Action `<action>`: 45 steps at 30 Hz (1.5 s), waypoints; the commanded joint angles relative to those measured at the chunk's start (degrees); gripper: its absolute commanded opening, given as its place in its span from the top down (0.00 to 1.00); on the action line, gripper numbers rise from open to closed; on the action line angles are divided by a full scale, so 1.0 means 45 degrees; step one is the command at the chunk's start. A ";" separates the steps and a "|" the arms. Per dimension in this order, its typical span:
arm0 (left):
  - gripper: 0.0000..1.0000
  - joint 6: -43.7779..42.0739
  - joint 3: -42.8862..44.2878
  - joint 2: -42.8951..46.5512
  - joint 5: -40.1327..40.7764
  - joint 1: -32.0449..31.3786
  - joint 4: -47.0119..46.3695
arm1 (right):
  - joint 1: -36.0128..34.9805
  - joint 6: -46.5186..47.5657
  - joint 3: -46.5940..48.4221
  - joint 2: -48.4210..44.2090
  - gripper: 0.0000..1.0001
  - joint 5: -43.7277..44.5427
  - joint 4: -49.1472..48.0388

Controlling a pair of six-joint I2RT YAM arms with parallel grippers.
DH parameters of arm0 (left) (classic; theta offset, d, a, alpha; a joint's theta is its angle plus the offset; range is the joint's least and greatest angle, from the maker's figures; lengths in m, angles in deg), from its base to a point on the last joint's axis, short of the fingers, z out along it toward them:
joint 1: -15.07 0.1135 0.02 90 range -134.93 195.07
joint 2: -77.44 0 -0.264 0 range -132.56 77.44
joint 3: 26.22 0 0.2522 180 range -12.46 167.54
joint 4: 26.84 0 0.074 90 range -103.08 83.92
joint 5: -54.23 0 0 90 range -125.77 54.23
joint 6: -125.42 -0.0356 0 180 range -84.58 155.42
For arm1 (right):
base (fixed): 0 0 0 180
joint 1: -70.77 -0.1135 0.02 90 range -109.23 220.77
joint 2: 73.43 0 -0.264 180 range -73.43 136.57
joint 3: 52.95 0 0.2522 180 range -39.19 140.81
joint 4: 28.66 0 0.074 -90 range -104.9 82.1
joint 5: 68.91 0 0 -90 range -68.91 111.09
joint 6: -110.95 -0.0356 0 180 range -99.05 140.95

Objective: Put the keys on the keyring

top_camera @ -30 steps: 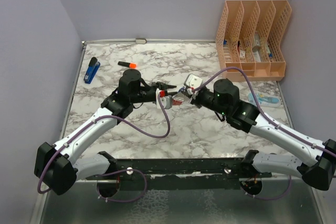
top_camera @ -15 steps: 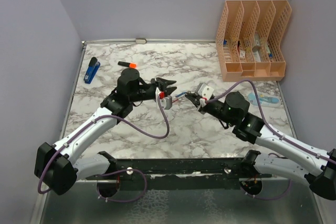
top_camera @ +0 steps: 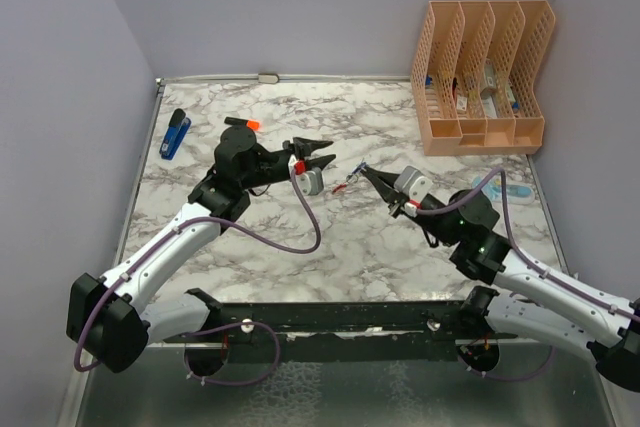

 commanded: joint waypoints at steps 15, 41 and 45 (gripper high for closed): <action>0.60 0.2561 -0.0390 0.0014 -0.2886 -0.0331 -0.1924 | -0.0082 -0.3469 -0.1784 0.0035 0.99 -0.2119 -0.4796; 0.60 0.3368 -0.2856 0.1319 -0.3088 -0.0975 -0.3479 | -0.0101 -0.4806 -0.2236 0.0781 0.99 -0.2782 -0.5176; 0.67 0.3484 -0.3130 0.1460 -0.2945 -0.0997 -0.3939 | -0.0101 -0.4876 -0.2266 0.0921 0.99 -0.2748 -0.5069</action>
